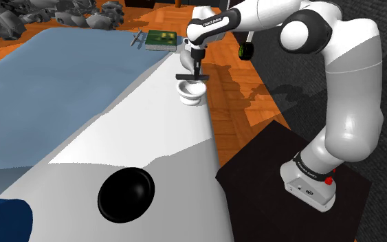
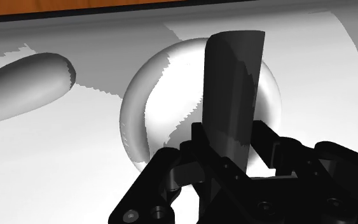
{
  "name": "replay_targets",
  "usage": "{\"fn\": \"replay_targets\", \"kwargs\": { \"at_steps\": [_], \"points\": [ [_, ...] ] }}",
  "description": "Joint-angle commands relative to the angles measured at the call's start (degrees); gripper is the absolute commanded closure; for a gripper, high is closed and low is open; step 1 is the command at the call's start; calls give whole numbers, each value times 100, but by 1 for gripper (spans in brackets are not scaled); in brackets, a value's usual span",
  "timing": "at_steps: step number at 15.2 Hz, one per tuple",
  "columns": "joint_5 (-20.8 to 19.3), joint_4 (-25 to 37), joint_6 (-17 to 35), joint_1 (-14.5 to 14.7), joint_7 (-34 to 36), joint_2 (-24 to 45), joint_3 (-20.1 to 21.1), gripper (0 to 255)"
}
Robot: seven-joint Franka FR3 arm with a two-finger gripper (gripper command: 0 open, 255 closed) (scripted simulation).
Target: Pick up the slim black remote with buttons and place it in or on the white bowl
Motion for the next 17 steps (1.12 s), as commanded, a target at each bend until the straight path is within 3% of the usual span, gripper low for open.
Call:
{"fn": "replay_targets", "kwargs": {
  "at_steps": [1,9,17],
  "points": [
    [12,13,91,-22,-34,105,4,255],
    [51,-104,523,-33,-71,422,29,255],
    [53,-104,543,-34,-73,441,30,255]
  ]
}}
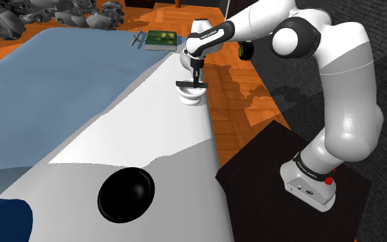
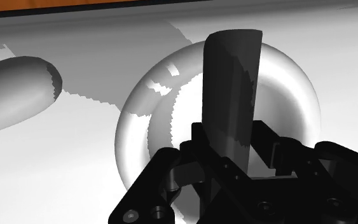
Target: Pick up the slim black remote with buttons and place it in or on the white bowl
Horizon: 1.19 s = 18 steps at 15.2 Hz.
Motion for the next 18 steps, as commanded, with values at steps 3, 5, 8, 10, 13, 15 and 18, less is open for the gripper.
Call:
{"fn": "replay_targets", "kwargs": {
  "at_steps": [3,5,8,10,13,15,18],
  "points": [
    [0,2,1,1,0,3,1,0],
    [0,2,1,1,0,3,1,0],
    [-23,117,-287,-3,15,-170,-16,0],
    [-43,254,-557,-8,29,-303,-30,0],
    [-43,254,-557,-8,29,-304,-30,0],
    [-43,254,-557,-8,29,-303,-30,0],
    [-43,254,-557,-8,29,-303,-30,0]
  ]
}}
